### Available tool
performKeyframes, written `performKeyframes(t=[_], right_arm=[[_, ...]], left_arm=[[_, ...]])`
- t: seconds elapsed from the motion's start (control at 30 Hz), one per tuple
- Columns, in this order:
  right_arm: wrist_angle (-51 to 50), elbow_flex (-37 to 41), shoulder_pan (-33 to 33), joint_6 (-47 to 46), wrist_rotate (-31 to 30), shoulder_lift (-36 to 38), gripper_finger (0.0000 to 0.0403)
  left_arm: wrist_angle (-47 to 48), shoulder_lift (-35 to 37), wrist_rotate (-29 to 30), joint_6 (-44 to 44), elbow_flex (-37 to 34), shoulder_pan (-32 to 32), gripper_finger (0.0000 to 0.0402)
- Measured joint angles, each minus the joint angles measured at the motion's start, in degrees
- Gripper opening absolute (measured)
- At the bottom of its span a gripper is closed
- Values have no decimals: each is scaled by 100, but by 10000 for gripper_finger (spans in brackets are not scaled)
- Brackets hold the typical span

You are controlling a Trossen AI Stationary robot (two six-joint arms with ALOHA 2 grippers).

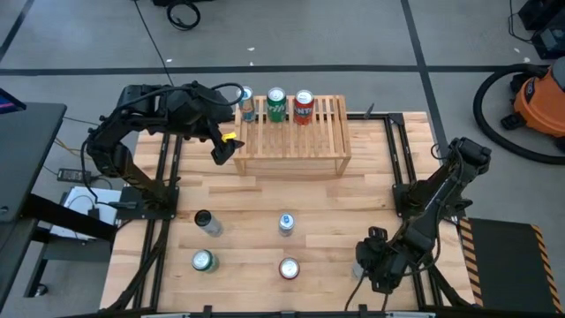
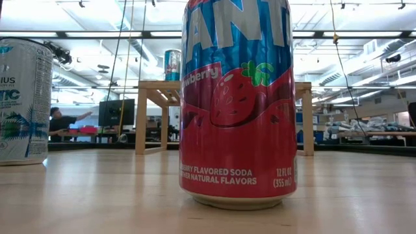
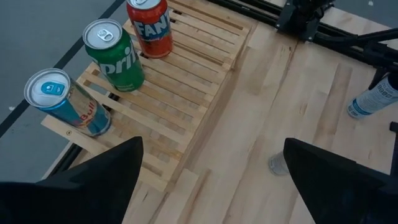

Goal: Place canned beverage on shelf
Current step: Put the right white soda can on the shelf

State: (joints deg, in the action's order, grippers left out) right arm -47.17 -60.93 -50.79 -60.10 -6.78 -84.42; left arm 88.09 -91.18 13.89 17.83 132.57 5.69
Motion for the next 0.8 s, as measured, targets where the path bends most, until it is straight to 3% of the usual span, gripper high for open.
performKeyframes(t=[0.17,0.3,0.5,0.8], right_arm=[[-241,-104,385,467,141,308,270],[-988,-495,847,997,106,486,270],[-2281,-1436,1843,1921,72,530,270],[-3149,-2903,3481,3489,-356,546,270]], left_arm=[[0,-12,0,170,0,1,389],[19,-138,-2,260,-2,-14,389],[-25,-419,0,189,-2,-3,389],[181,-597,322,-97,-2,230,389]])
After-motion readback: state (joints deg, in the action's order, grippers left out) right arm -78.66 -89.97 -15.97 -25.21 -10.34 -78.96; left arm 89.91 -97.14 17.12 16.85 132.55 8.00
